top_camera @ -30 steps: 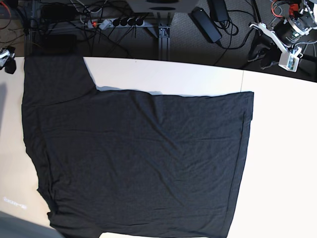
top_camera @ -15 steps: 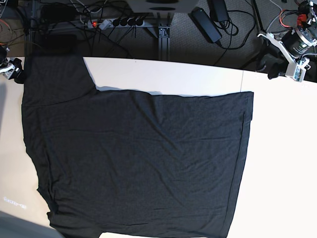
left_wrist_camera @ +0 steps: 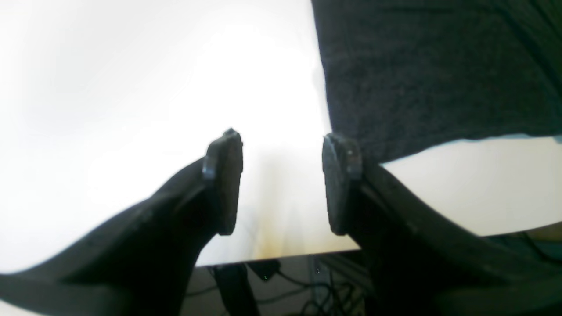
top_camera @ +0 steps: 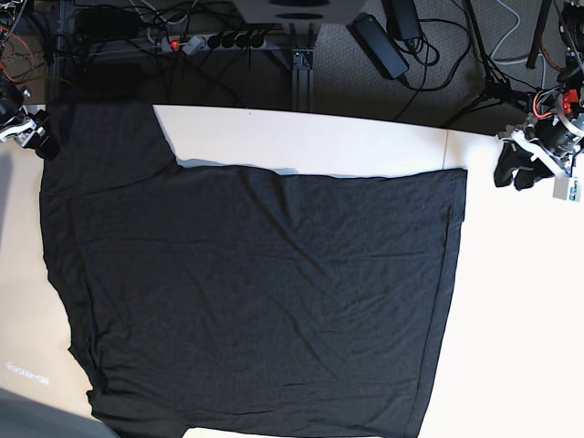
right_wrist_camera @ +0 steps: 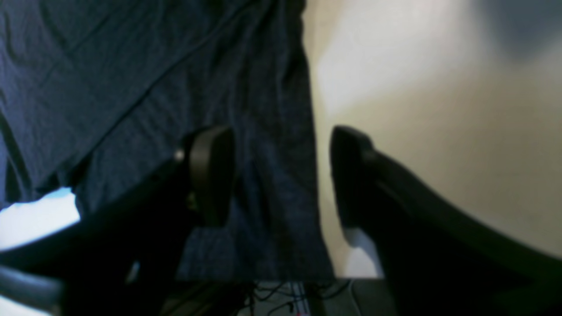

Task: Fold the T-shirt properly
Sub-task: 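Grasp the black T-shirt's corners with the left and right grippers, then lift the grasped edge and fold it over the shirt body with both grippers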

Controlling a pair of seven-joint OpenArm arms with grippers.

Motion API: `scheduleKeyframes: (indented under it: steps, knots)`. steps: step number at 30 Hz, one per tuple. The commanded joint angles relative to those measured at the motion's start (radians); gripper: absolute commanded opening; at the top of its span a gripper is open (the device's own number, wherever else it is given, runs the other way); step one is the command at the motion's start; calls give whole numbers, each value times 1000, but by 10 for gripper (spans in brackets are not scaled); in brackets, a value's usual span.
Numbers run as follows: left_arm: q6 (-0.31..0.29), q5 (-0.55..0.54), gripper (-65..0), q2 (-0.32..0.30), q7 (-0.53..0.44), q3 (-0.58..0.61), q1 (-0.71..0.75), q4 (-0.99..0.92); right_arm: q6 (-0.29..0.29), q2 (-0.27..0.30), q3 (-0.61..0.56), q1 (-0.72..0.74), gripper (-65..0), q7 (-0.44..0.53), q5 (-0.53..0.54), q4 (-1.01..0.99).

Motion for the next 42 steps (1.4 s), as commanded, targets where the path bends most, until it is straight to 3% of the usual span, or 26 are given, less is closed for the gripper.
scheduleKeyframes:
  steps: [1, 7, 11, 19, 23, 27, 29, 35, 37, 42]
  knots:
    - [-23, -14, -320, -13, -6, 12, -24, -10, 59, -3, -8, -12, -290, -83, -52, -6]
    - [-43, -28, -320, 37, 38, 114, -117, -142, 59, -3, -8, -12, -290, -96, -56, -6]
    - [-71, -58, -320, 62, 58, 158, -123, -145, 59, -3, -8, -12, -290, -140, -51, -6]
    - [-71, -2, -319, 134, 56, 254, -141, -145, 59, -10, -8, -12, -290, -165, -13, -4]
    - [-71, -1, -320, 140, 56, 254, -157, -147, 59, -25, -8, -12, -290, -180, -7, -3]
    - [-72, 3, -325, 141, -30, 254, -159, -147, 59, -27, -8, -12, -295, -180, -7, -3]
    - [-71, 3, -375, 141, -86, 254, -159, -147, 59, -27, -8, -12, -343, -180, -7, -3]
    - [-71, 3, -648, 141, -119, 254, -159, -147, 59, -27, -8, -12, -601, -176, -7, -3]
    - [-71, 3, -650, 141, -124, 254, -160, -147, 58, -27, -8, -15, -650, -165, -22, -3]
    - [-75, 42, -650, 141, -122, 254, -165, -147, 58, -27, -7, -15, -650, -130, -112, -2]
